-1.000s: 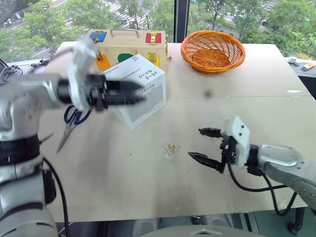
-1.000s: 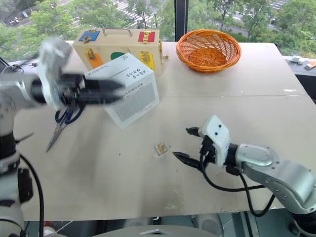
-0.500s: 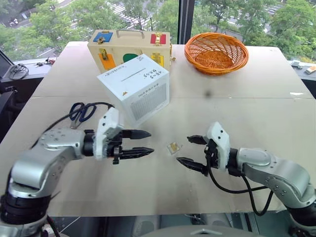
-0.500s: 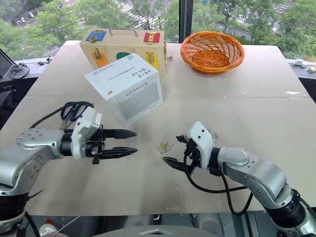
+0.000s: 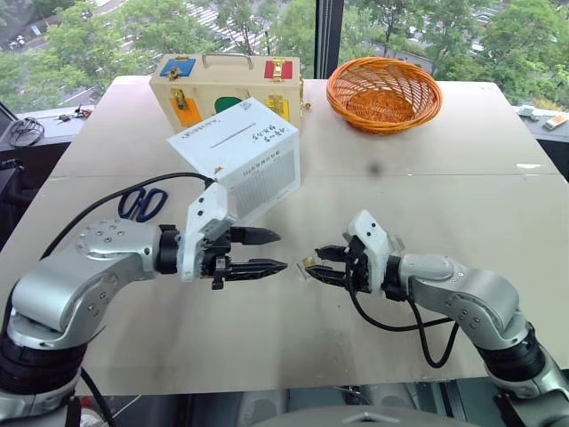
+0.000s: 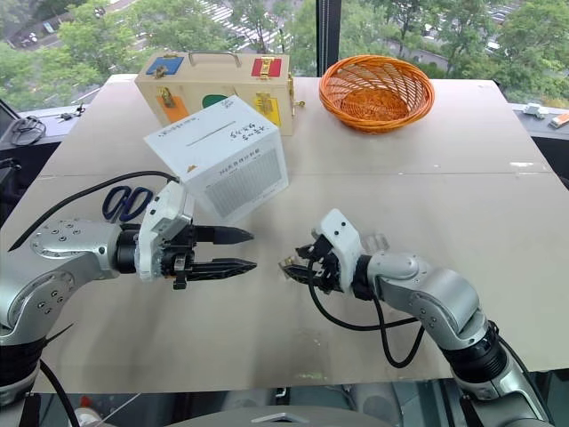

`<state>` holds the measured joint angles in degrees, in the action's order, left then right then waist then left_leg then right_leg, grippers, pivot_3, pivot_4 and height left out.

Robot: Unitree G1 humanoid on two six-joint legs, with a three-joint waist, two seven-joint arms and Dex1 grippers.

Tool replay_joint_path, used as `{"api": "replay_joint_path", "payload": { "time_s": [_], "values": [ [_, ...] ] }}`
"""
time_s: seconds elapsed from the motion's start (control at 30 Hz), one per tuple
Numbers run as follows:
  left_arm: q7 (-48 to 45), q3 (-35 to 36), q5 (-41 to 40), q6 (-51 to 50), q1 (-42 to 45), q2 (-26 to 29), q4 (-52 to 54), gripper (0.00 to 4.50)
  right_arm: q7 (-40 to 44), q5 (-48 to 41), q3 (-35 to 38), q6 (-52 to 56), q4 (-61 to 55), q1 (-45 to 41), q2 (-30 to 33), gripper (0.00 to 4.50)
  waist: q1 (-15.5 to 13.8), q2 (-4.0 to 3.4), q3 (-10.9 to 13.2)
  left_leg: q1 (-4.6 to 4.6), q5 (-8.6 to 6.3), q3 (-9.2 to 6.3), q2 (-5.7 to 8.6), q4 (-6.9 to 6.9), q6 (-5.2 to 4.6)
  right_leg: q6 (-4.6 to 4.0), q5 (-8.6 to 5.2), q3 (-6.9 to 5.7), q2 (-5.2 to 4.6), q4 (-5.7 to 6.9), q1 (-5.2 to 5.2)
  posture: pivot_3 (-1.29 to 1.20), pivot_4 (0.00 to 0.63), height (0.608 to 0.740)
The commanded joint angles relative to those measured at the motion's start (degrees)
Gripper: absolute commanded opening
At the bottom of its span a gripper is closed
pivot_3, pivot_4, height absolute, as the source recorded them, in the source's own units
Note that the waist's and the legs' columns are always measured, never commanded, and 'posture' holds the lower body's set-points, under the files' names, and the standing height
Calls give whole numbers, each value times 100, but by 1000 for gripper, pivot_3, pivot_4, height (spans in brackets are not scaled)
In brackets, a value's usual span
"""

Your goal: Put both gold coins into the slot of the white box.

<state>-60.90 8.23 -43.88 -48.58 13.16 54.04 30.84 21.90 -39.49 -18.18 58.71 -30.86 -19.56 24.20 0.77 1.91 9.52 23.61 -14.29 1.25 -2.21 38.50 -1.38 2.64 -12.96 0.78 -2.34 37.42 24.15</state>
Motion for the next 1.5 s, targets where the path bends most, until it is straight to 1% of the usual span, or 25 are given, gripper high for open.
{"api": "replay_joint_path", "payload": {
  "time_s": [0.03, 0.33, 0.4, 0.67, 0.7, 0.73, 0.77, 0.83, 0.87, 1.13, 1.37, 1.5],
  "values": [
    [-195, 156, 80, 337, -196, 128, -3, 2719, 2, 41, -14, 123, -77, -110, -99, 2305, -7, 0, 0, 1, 0, 0, 0, -1, 0, -1, -1, 0, 0, -1, 1, 0, 150, 740],
    [-374, 406, 472, 1142, -975, 193, 115, 2719, 25, 191, 10, 301, 63, -233, -282, 2305, -2, -2, 1, 1, 0, 3, -2, -3, 0, -9, -5, 2, -1, -4, 2, 0, 150, 740],
    [-567, 506, 464, 1320, -1091, 218, 9, 2719, 22, 213, -8, 329, 79, -240, -322, 2305, -11, -2, 2, 1, 0, 3, -3, -3, 0, -9, -5, 1, -1, -3, 2, 0, 150, 740],
    [-901, 594, 555, 1686, -1242, 333, -338, 2719, 93, 335, -56, 362, 165, -235, -383, 2305, -4, -3, 2, 1, 0, 5, -3, -3, 0, -10, -5, 2, -1, -5, 2, 0, 150, 740],
    [-898, 593, 569, 1702, -1267, 327, -330, 2719, 98, 345, -53, 359, 182, -238, -387, 1876, -2, -3, 2, 1, 0, 4, -3, -3, 0, -9, -5, 2, -1, -6, 2, 0, 150, 740],
    [-882, 591, 571, 1705, -1282, 319, -314, 2719, 105, 355, -50, 357, 192, -237, -390, 1749, -1, -4, 2, 1, 0, 5, -3, -4, 0, -9, -5, 3, -1, -7, 2, 0, 150, 740],
    [-847, 585, 558, 1682, -1274, 313, -282, 2719, 107, 369, -50, 353, 207, -240, -395, 1466, -1, -4, 2, 2, 0, 5, -3, -5, 0, -9, -5, 3, -1, -7, 4, 0, 150, 740],
    [-779, 570, 521, 1621, -1238, 312, -214, 2719, 113, 399, -49, 343, 228, -242, -401, 390, -6, -4, 2, 3, 0, 4, -4, -5, 0, -9, -5, 2, -2, -6, 5, 0, 150, 740],
    [-740, 577, 492, 1584, -1238, 316, -156, 2719, 123, 415, -54, 339, 232, -244, -399, 45, -5, -4, 2, 3, 0, 3, -4, -5, 0, -9, -5, 1, -2, -6, 5, 0, 150, 740],
    [-649, 566, 489, 1576, -1246, 296, -110, 2719, 206, 557, -65, 329, 248, -221, -383, 45, -3, -4, 2, 2, 0, 3, -4, -5, 0, -9, -5, 1, -2, -6, 4, 0, 150, 740],
    [-713, 662, 484, 1742, -1469, 230, -246, 2719, 235, 646, 17, 246, 291, -189, -429, 45, -3, -4, 2, 2, 0, 5, -4, -6, 0, -9, -5, 2, -2, -7, 4, 0, 150, 740],
    [-570, 689, -118, 1114, -1252, 248, -235, 2719, 485, 337, 456, 89, 28, -70, -402, 45, -19, -3, 2, 4, 0, 2, -6, -5, 0, -9, -5, 0, -3, -7, 4, 0, 150, 740]
  ]
}}
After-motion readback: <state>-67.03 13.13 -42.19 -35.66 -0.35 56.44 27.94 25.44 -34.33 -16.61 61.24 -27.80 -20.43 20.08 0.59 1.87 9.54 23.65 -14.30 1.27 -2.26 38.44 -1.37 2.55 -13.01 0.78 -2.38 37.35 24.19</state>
